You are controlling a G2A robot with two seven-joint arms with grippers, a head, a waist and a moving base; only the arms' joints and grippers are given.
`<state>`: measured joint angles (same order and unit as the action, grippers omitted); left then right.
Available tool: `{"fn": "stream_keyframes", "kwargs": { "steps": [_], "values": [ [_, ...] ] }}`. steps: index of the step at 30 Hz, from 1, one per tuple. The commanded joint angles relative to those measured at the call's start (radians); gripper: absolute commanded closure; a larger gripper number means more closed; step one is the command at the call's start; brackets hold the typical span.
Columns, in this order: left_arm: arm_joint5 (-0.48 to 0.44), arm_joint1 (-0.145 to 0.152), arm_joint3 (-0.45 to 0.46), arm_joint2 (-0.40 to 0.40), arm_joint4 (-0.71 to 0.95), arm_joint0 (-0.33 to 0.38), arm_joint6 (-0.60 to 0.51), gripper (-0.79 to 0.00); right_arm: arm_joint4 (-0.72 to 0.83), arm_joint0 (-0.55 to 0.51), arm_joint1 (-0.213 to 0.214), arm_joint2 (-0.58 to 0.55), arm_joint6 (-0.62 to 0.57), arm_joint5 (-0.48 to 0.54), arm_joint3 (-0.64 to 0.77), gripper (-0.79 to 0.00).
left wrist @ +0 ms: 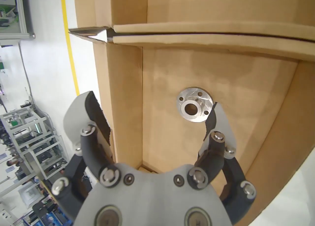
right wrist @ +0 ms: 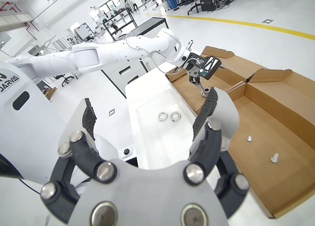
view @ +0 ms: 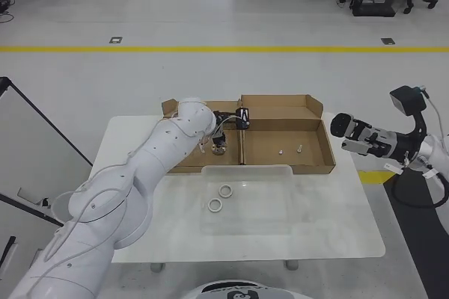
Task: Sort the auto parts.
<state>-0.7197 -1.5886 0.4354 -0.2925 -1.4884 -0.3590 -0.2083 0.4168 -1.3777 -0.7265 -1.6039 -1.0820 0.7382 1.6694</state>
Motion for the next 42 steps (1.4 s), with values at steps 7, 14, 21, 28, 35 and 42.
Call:
{"fn": "stream_keyframes", "kwargs": {
  "steps": [7, 14, 21, 28, 35, 42],
  "values": [
    [-0.212, 0.03, 0.107, -0.046, 0.046, 0.053, -0.128, -0.785, 0.0, 0.0, 0.0, 0.0, 0.0, 0.0, 0.0, -0.785],
    [-0.293, 0.079, 0.262, -0.106, 0.189, 0.033, -0.333, -0.785, 0.0, 0.0, 0.0, 0.0, 0.0, 0.0, 0.0, -0.785],
    [-0.274, 0.164, 0.533, -0.157, 0.432, -0.041, -0.618, -0.785, 0.0, 0.0, 0.0, 0.0, 0.0, 0.0, 0.0, -0.785],
    [-0.136, 0.284, 0.846, -0.144, 0.559, -0.098, -0.757, -0.785, 0.0, 0.0, 0.0, 0.0, 0.0, 0.0, 0.0, -0.785],
    [-0.021, 0.391, 1.075, -0.095, 0.687, -0.103, -0.871, -0.785, 0.0, 0.0, 0.0, 0.0, 0.0, 0.0, 0.0, -0.785],
    [0.059, 0.453, 1.179, -0.069, 0.816, -0.102, -0.951, -0.785, 0.0, 0.0, 0.0, 0.0, 0.0, 0.0, 0.0, -0.785]
  ]
}}
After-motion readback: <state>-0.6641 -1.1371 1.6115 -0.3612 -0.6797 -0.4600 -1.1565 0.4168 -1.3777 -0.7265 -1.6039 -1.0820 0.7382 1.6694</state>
